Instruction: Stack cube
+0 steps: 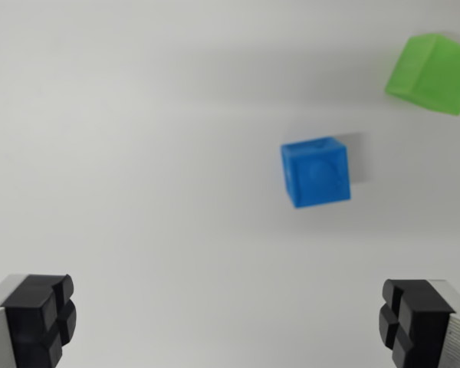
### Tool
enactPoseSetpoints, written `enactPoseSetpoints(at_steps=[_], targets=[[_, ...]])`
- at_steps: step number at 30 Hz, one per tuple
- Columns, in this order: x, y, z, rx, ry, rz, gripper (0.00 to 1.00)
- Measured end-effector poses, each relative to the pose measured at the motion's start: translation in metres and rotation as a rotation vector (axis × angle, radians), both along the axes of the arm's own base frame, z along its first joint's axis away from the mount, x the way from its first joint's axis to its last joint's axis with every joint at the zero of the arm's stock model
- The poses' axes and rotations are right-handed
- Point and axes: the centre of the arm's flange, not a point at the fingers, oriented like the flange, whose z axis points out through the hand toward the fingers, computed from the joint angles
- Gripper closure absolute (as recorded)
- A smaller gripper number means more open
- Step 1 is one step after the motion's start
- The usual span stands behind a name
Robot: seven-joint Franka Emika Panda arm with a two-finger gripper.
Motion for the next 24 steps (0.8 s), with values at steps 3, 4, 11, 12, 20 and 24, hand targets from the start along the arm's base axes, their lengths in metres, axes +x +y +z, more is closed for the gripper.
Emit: enactPoseSetpoints(at_steps=[3,4,11,12,20,24], targets=[[0.0,0.0,0.0,0.0,0.0,0.0,0.0],[0.0,0.0,0.0,0.0,0.0,0.0,0.0],[0.0,0.0,0.0,0.0,0.0,0.0,0.0],[0.0,0.0,-0.0001,0.0,0.0,0.0,0.0],[-0.0007,-0.0018,-0.0037,0.0,0.003,0.004,0.0],[-0.0014,-0.0044,-0.0086,0.0,0.004,0.009,0.0]])
